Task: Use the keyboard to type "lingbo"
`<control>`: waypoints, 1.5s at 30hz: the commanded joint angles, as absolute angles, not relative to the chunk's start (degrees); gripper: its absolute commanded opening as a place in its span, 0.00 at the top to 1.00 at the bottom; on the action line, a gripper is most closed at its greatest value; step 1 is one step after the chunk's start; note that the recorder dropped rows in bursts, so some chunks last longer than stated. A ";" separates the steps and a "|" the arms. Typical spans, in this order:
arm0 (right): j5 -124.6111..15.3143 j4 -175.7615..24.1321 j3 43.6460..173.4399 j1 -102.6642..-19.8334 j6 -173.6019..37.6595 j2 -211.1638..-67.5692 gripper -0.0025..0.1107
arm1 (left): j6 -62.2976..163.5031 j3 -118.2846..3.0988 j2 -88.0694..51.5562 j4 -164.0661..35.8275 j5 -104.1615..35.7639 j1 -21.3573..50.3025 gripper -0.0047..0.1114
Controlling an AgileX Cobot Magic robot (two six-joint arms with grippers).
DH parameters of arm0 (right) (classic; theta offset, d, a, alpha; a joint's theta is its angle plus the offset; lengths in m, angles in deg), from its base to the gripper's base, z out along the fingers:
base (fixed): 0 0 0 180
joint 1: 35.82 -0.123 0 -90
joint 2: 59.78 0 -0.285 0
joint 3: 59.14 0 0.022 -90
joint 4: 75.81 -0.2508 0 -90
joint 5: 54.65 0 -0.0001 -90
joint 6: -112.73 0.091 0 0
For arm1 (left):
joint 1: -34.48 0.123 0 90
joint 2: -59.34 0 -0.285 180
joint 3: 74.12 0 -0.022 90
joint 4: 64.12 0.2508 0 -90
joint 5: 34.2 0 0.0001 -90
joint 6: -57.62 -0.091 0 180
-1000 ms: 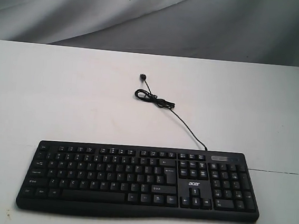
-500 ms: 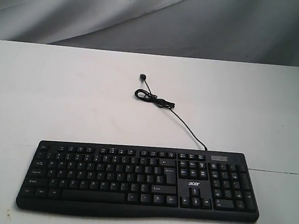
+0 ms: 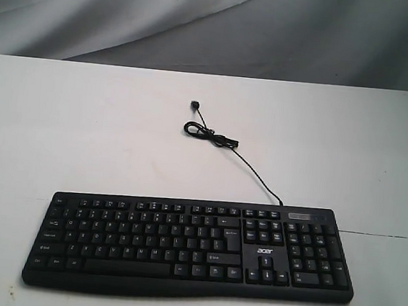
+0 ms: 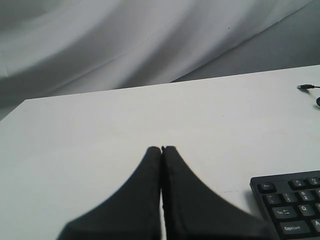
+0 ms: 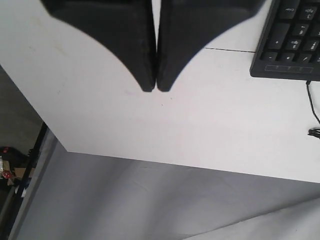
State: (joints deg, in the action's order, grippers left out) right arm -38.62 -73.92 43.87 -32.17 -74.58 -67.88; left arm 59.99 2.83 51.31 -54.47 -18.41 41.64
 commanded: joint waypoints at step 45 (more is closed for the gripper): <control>-35.62 -73.42 43.65 -31.70 -74.12 -67.57 0.98 | 60.24 3.10 51.56 -54.57 -18.98 41.22 0.96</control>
State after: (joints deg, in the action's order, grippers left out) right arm -35.57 -73.84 43.87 -32.17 -74.33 -67.88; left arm 59.99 2.83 51.31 -54.47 -18.41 41.64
